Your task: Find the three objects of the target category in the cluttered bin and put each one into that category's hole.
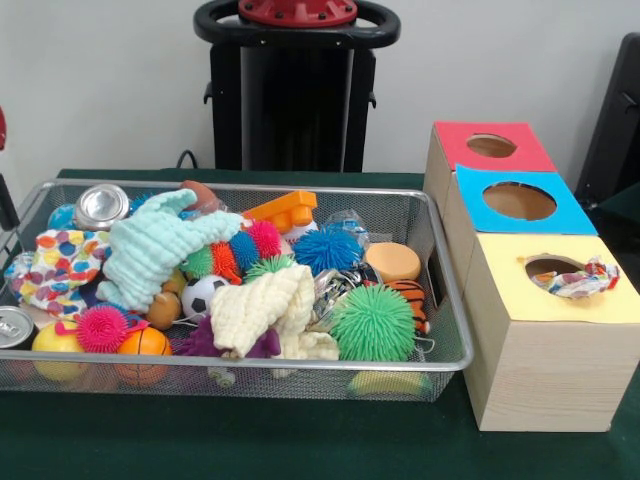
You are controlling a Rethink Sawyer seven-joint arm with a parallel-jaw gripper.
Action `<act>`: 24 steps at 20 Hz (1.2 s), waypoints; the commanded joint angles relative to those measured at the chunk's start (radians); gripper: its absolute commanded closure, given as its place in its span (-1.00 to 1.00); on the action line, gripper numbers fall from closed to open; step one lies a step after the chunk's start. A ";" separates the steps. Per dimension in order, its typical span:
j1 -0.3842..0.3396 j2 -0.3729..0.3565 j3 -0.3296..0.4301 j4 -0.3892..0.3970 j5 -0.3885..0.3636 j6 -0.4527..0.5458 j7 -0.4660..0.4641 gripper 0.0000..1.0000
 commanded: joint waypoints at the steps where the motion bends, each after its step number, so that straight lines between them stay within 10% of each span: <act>1: -0.031 -0.056 0.052 0.186 -0.022 0.041 -0.176 -1.00; 24: -0.056 0.024 0.062 0.297 -0.040 -0.084 -0.092 -1.00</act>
